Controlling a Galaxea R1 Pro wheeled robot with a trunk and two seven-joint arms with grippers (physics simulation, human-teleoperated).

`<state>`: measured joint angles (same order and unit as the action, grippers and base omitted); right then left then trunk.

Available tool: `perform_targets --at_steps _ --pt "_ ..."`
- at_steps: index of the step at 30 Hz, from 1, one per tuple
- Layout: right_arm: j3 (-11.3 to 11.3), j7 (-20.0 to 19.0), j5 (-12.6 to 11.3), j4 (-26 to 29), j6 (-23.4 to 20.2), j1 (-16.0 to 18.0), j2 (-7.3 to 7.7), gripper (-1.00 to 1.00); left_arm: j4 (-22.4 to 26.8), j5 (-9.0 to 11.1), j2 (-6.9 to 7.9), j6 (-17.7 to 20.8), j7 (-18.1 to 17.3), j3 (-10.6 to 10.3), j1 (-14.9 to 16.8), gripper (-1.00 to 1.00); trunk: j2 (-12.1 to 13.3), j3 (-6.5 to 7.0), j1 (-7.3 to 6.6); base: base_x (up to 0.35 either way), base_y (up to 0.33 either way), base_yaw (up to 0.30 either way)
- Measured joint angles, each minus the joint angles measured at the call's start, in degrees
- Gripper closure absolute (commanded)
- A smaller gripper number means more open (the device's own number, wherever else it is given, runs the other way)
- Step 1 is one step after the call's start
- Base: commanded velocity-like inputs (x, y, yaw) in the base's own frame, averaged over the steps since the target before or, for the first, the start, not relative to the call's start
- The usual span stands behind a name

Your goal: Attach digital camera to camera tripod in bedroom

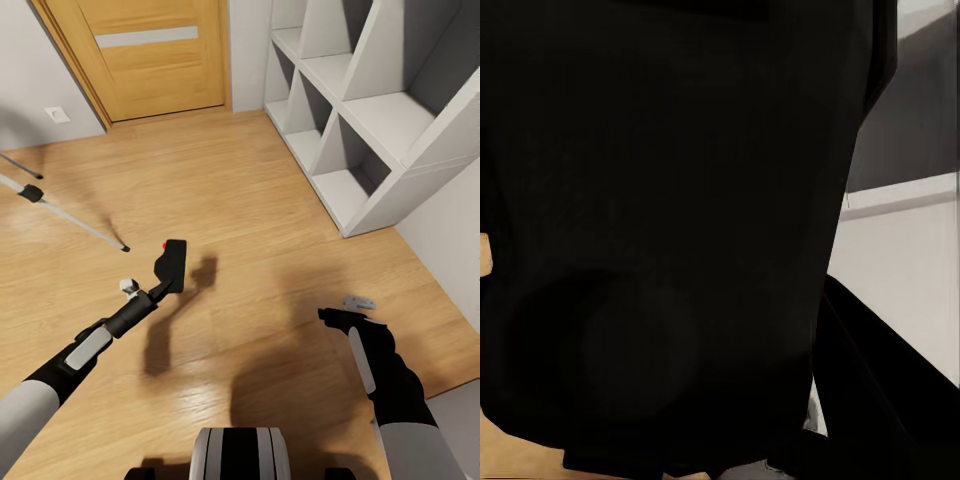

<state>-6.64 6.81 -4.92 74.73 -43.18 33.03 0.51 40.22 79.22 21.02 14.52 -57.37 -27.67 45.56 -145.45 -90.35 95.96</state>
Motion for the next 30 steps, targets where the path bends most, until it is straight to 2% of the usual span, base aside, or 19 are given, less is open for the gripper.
perform_targets --at_steps 1,4,8,11,30 --pt "0.00 0.00 0.00 0.00 0.00 0.00 0.00 -1.00 -0.59 0.15 0.00 0.03 -0.66 0.01 0.00 1.00 0.01 0.22 -0.03 0.000 0.000 0.000" --pt "0.00 -0.01 0.00 0.01 -0.01 0.00 -0.03 -1.00 -3.10 1.24 -0.06 0.18 -5.49 0.01 0.00 1.00 0.05 0.89 -0.10 0.000 0.000 0.000" --pt "0.04 -0.06 -0.04 0.01 -0.05 0.00 -0.07 -1.00 -7.49 2.85 -0.12 0.50 -15.99 0.08 0.00 1.00 0.11 1.77 -0.21 0.000 0.000 0.000" --pt "0.07 -0.07 -0.06 0.01 -0.08 0.00 -0.08 -1.00 -8.70 3.05 -0.11 0.61 -18.04 0.08 0.00 1.00 0.15 2.44 -0.28 0.000 0.000 0.000" --pt "0.00 -0.08 -0.06 -0.06 -0.35 0.00 0.00 -1.00 -8.85 3.03 -0.50 0.77 -18.79 -0.06 0.00 1.00 0.40 6.65 -0.77 0.000 0.000 0.000"
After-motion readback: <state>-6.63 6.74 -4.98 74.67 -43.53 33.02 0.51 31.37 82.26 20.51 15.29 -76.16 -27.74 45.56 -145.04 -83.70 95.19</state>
